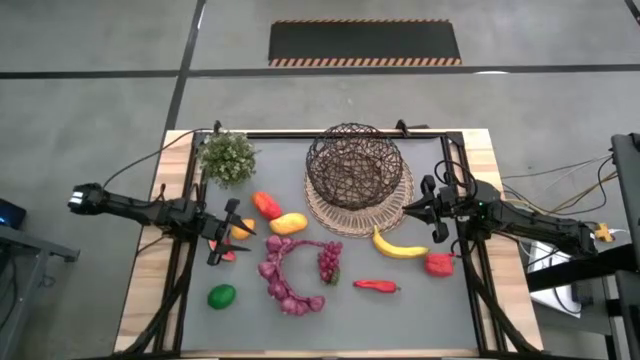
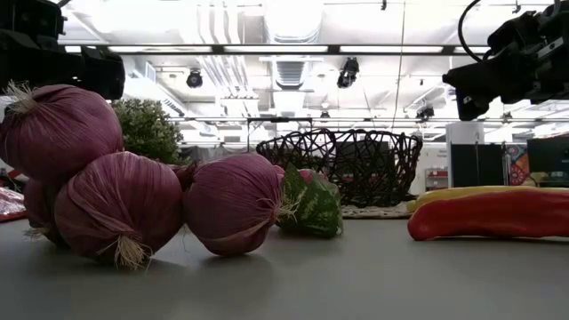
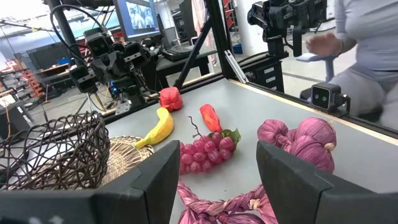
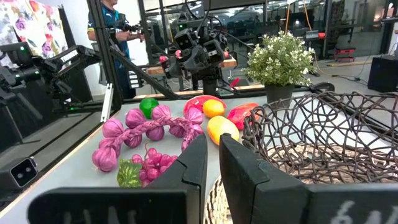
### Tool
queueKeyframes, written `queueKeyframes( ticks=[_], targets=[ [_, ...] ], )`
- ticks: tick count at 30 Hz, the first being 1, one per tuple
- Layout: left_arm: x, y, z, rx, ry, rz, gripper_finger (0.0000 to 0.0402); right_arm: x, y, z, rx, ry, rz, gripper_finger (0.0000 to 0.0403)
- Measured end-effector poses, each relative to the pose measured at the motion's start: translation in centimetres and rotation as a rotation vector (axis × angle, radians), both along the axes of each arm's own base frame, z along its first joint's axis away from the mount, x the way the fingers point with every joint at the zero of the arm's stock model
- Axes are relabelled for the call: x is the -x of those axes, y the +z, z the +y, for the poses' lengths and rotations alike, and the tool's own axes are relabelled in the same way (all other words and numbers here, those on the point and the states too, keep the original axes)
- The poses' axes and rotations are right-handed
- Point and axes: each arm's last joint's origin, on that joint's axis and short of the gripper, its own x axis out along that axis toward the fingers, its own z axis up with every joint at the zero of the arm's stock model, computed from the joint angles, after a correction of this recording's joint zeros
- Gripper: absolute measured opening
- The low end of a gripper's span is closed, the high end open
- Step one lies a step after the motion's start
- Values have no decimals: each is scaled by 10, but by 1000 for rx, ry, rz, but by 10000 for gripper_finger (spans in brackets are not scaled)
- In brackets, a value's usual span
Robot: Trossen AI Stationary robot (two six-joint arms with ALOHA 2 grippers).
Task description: Build produce basket
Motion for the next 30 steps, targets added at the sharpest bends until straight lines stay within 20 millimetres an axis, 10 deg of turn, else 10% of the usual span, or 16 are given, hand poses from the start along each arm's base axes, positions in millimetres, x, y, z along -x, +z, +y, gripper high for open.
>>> queueKeyframes(
  ticks=[19,30],
  targets=[
    [-1,2,2,47,71,-12,196,0,1,0,-240,-18,14,34],
    [-3,35,1,183,58,-331,196,0,8,-4,-399,-132,-73,34]
  ],
)
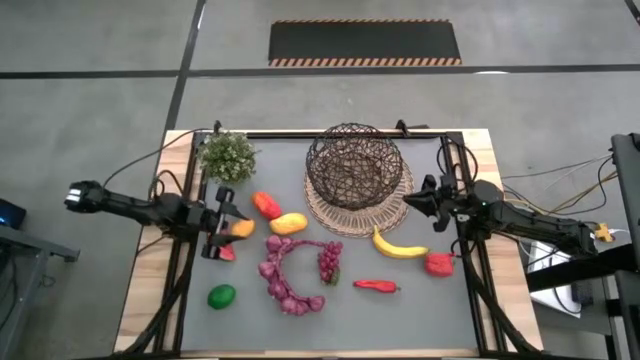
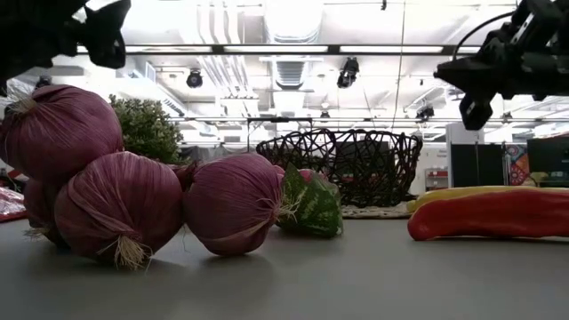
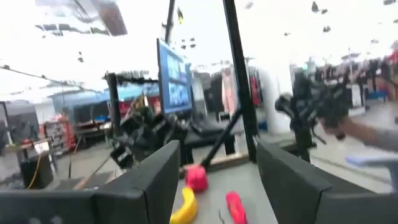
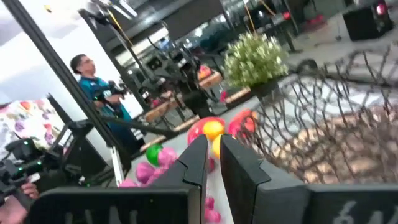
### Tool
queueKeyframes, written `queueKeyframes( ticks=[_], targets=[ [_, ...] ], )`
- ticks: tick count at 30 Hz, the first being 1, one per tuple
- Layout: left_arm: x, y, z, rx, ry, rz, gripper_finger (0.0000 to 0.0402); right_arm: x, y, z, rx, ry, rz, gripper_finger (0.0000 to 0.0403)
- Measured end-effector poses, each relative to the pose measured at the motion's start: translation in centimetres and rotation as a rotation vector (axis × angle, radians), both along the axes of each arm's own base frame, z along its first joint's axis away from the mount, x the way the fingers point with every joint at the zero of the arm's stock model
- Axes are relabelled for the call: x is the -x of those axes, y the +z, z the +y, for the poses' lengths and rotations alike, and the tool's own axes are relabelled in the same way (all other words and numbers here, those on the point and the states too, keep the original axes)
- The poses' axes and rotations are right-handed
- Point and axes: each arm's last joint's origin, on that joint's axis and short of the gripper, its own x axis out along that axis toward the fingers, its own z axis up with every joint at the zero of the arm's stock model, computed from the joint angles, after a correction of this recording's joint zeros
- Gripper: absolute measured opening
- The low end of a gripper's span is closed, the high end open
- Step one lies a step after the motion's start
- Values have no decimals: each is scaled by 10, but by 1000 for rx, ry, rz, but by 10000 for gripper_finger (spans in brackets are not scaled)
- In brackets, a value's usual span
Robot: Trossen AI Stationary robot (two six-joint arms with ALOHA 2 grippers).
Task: Build produce basket
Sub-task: Put the banana into the black wire basket
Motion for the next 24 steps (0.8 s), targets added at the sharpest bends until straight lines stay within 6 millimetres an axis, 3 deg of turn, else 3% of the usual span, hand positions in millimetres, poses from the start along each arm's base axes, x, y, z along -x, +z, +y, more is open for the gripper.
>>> queueKeyframes(
  ticks=[5,12,17,24],
  targets=[
    [0,12,1,208,-47,-84,196,0,3,0,93,-19,-28,34],
    [8,31,6,317,51,-323,196,0,3,-1,153,-64,-16,34],
    [12,39,11,209,251,-438,196,0,3,-2,219,-105,-10,34],
    [13,47,10,54,323,-486,196,0,6,-3,179,-121,-48,34]
  ],
)
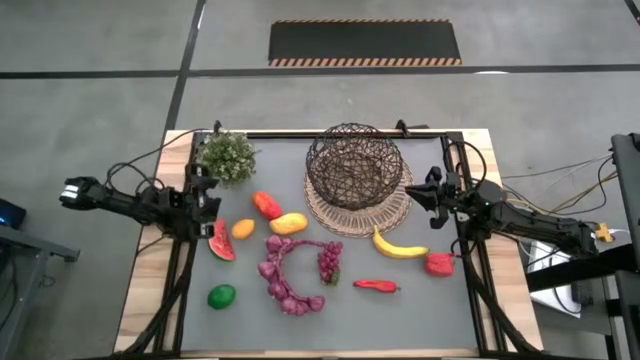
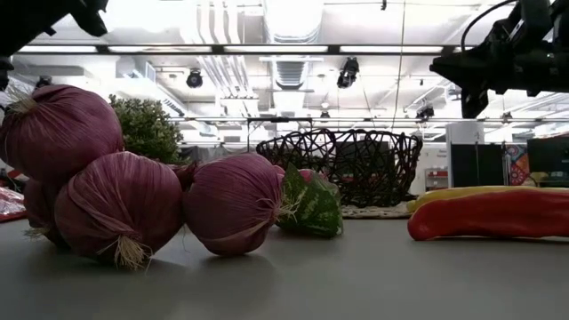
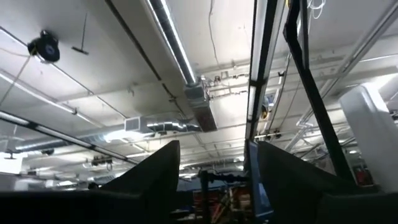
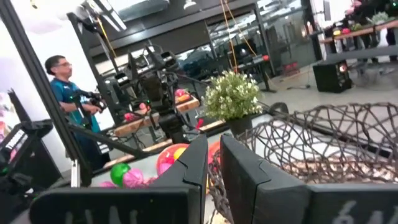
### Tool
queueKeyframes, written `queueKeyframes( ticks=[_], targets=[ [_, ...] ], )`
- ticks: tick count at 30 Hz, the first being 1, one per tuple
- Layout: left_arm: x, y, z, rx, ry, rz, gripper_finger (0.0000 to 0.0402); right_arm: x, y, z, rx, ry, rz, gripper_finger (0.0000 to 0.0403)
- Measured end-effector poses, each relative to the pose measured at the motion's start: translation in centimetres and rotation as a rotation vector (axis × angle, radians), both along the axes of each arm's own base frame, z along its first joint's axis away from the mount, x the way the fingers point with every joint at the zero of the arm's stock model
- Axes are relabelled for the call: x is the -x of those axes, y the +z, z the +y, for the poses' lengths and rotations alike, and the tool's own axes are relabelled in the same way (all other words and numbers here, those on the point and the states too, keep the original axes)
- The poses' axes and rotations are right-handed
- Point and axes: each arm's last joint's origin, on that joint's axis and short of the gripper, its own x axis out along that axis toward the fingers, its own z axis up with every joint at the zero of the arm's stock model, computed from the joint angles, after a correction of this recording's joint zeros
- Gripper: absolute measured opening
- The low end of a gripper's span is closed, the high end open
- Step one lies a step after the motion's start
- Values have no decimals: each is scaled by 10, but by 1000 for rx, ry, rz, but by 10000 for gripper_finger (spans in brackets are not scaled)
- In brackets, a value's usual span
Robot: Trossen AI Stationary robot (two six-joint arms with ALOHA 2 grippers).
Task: Build produce basket
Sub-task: Put the banana into the black wire basket
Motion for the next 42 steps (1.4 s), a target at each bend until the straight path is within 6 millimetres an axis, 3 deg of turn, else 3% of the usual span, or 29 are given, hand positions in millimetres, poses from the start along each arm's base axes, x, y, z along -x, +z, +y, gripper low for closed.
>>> queueKeyframes(
  ticks=[7,14,25,32,42],
  targets=[
    [3,6,1,-34,76,-29,196,2,10,1,50,-3,-94,34],
    [2,6,2,-6,102,-18,196,7,31,5,157,4,-299,34],
    [-11,13,0,-17,101,25,196,-4,81,4,280,-21,-315,34],
    [-16,13,-1,-22,101,49,196,-42,95,-6,256,-8,-140,34],
    [-16,13,-1,-22,101,48,196,-61,126,-7,174,57,243,33]
  ],
)
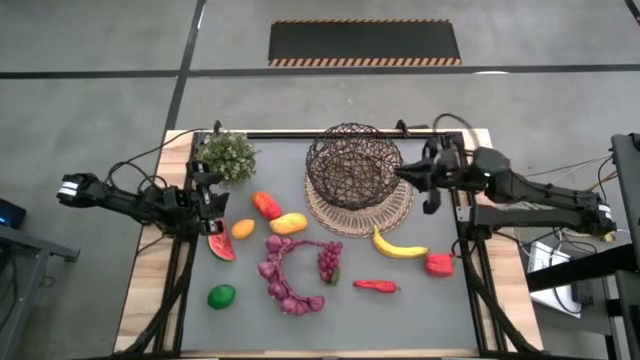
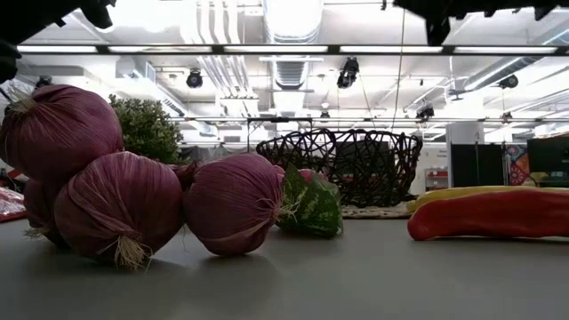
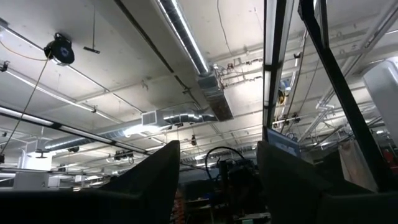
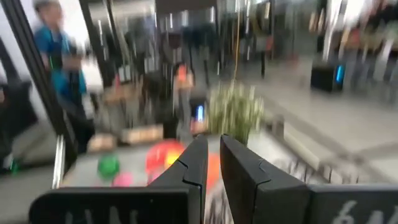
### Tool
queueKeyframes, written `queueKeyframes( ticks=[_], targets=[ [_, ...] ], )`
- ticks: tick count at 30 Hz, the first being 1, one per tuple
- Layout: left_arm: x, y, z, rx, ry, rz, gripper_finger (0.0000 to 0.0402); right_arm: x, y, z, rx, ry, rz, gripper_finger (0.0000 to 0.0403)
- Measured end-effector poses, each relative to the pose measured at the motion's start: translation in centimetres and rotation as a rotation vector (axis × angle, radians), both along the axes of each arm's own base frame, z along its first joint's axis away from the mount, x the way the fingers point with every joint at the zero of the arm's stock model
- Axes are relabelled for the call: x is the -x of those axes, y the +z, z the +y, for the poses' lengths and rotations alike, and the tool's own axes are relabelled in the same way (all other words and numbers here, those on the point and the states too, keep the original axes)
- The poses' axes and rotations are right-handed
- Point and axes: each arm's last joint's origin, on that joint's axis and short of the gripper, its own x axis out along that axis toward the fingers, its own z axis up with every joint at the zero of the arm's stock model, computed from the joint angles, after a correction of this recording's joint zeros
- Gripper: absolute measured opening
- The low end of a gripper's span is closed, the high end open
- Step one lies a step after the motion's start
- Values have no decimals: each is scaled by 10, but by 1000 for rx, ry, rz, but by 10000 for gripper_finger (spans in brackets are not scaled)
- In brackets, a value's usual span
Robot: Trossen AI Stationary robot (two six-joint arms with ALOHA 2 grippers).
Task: Build produce basket
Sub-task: Put the banana into the black wire basket
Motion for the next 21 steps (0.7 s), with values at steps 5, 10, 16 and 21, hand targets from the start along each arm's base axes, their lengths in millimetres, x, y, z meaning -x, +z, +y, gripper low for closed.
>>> queueKeyframes(
  ticks=[5,10,16,21],
  targets=[
    [0,0,0,0,0,-1,196,-7,6,11,-45,70,175,33],
    [0,0,0,0,0,-1,196,-15,13,23,-82,101,266,33],
    [0,0,0,0,0,-1,196,-25,16,41,-126,87,426,33],
    [0,0,0,1,0,0,196,-33,14,59,-153,59,612,33]
  ],
)
